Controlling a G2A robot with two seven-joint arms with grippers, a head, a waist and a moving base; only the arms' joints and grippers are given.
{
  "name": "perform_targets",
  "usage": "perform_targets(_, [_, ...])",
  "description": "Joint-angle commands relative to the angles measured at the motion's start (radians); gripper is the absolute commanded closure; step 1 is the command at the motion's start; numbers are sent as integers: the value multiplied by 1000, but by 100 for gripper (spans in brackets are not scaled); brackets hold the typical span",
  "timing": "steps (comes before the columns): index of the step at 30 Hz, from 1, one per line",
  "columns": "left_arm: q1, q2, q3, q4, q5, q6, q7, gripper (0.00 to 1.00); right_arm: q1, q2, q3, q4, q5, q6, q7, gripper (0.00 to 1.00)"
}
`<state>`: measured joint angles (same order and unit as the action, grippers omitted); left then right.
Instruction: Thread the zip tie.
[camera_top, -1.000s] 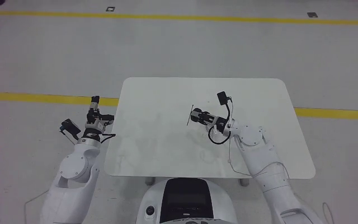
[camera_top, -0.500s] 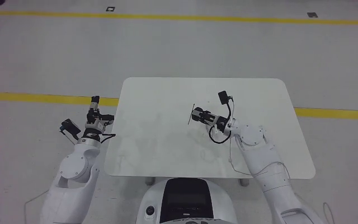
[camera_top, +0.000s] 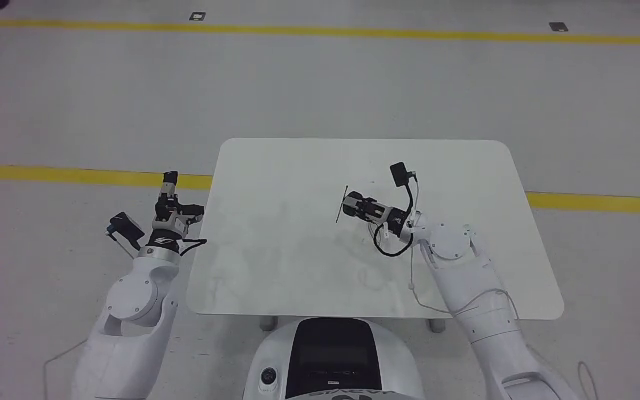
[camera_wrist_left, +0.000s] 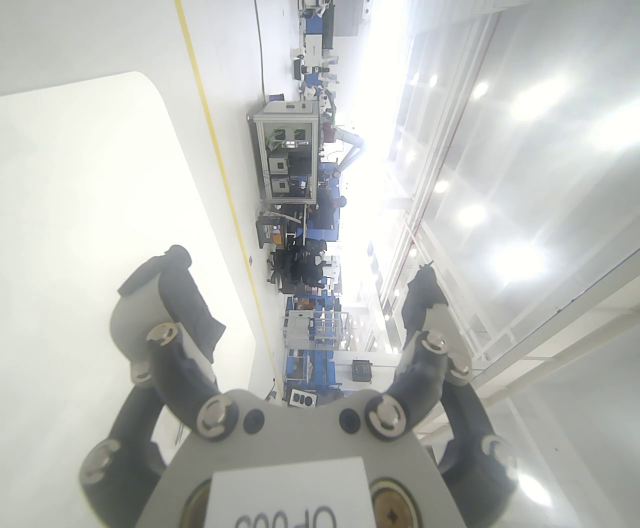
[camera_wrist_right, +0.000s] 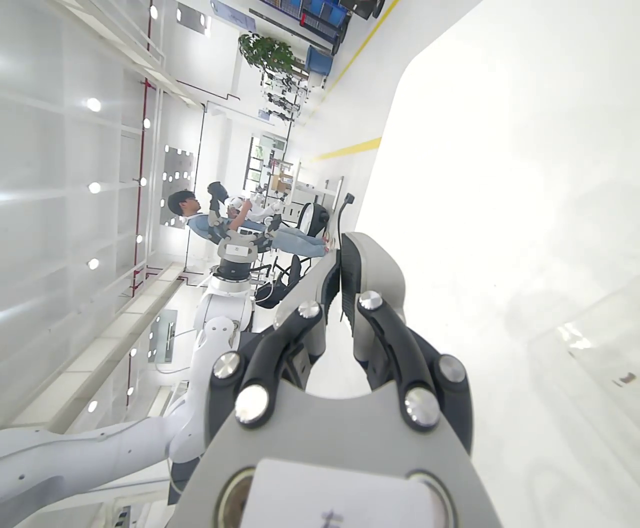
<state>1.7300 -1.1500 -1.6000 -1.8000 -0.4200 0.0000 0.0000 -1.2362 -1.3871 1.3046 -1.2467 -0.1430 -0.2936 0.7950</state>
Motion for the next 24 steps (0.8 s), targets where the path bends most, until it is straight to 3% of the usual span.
perform_targets(1, [0,0,0,0,0,0,0,0,0,0,0,0,0,0,0,100])
perform_targets(6, [-4,0,4,4,10,-5,-12,0,0,0,0,0,0,0,0,100])
perform_targets(9, [-10,0,6,25,19,-40,-54,0,-11,-1,-7,-14,9,2,-23,100])
perform_targets(14, [-12,3,2,69,27,-112,-172,0,-26,-2,-25,-32,50,6,-69,100])
perform_targets(18, [-16,8,-22,81,-1,-110,-276,0,-32,-3,-45,-37,46,32,-117,100])
perform_targets(24, [-15,10,-33,82,17,-117,-272,0,-34,-3,-45,-44,47,38,-131,100])
